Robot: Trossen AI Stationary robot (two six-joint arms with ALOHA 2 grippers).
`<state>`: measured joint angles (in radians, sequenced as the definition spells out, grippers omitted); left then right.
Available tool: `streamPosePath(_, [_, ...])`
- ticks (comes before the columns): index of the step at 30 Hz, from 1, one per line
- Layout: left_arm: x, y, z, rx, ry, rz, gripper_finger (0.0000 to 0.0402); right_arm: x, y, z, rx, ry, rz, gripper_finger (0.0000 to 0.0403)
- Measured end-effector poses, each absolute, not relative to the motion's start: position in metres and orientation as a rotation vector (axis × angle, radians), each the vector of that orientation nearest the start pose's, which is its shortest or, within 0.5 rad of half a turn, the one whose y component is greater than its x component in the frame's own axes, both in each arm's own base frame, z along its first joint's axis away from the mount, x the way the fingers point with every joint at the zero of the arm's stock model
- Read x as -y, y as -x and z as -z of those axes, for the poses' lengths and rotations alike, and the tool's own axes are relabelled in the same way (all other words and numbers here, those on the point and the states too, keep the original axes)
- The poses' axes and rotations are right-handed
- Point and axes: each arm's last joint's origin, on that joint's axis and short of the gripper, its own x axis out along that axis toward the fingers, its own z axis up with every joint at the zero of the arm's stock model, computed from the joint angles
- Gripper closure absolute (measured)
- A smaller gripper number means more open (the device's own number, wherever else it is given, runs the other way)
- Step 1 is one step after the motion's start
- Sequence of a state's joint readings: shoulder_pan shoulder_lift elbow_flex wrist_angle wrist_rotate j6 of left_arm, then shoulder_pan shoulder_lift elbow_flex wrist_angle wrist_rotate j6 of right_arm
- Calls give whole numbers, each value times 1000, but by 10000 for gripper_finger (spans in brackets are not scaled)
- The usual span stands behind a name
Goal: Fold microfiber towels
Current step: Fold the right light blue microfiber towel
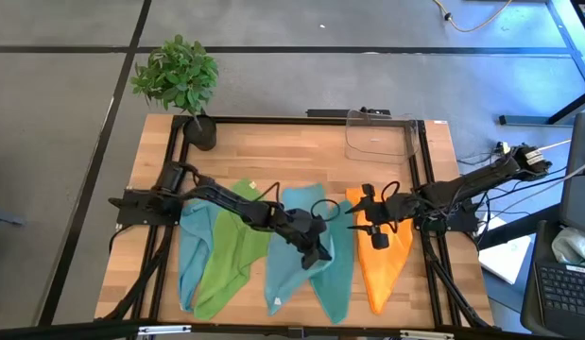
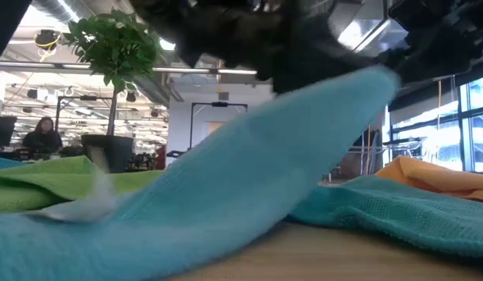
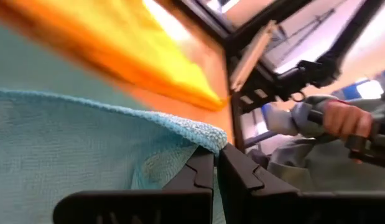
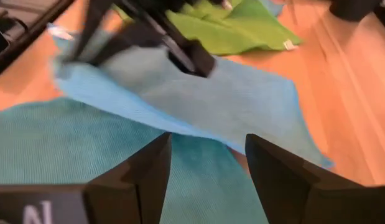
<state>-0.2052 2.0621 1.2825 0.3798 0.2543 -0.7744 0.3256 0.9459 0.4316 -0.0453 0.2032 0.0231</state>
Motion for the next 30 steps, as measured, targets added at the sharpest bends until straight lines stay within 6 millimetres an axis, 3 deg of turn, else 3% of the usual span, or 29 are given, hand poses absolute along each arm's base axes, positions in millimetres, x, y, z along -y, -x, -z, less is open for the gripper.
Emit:
streamPosePath(6, [118,-457,-189,-487,704,339,399,-54,-180,-195,-581,109,-104,194])
streamPosePath(11, [126,-460,-197,-486,649,304,400,-54,-178,-193,-614,116,-103,194])
streamPosePath(24, [128,-462,-201,-389,602,221,398,-52,-174,-188,-678,112,-82,194])
streamPosePath(30, [129,-465,-188,-399,606,193,396,-52,-174,-187,-691,117,-80,194])
